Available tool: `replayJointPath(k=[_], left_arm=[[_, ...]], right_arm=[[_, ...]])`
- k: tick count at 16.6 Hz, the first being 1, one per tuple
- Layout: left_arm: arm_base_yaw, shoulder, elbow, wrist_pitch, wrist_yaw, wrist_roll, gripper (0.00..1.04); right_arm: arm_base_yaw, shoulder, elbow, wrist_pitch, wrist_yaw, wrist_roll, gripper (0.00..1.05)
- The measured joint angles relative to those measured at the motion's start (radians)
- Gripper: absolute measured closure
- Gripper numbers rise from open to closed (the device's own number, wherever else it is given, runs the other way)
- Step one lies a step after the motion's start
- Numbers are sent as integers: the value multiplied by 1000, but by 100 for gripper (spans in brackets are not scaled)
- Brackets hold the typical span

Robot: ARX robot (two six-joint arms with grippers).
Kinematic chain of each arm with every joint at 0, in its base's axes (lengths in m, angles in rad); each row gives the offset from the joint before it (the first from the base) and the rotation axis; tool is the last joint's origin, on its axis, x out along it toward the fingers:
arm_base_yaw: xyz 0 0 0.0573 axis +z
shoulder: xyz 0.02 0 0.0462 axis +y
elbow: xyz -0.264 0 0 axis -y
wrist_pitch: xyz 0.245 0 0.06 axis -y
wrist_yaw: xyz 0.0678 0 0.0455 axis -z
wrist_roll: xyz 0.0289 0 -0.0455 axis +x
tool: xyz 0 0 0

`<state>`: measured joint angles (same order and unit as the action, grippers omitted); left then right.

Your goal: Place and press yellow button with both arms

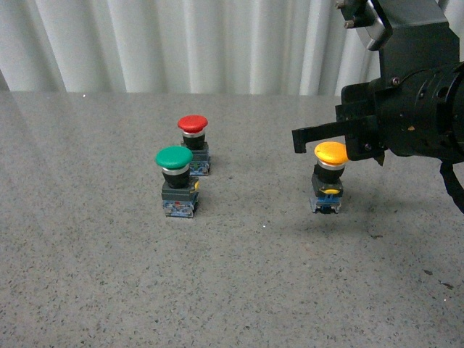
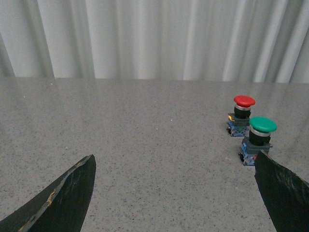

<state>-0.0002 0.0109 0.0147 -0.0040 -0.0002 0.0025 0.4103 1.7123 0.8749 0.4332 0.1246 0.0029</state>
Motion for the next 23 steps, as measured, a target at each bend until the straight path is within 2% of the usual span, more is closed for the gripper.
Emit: replayJointPath(k=[23], left_arm=[[0, 0, 0, 0, 0, 0, 7]], right_arm=[[2, 60, 13, -50, 16, -8, 103]])
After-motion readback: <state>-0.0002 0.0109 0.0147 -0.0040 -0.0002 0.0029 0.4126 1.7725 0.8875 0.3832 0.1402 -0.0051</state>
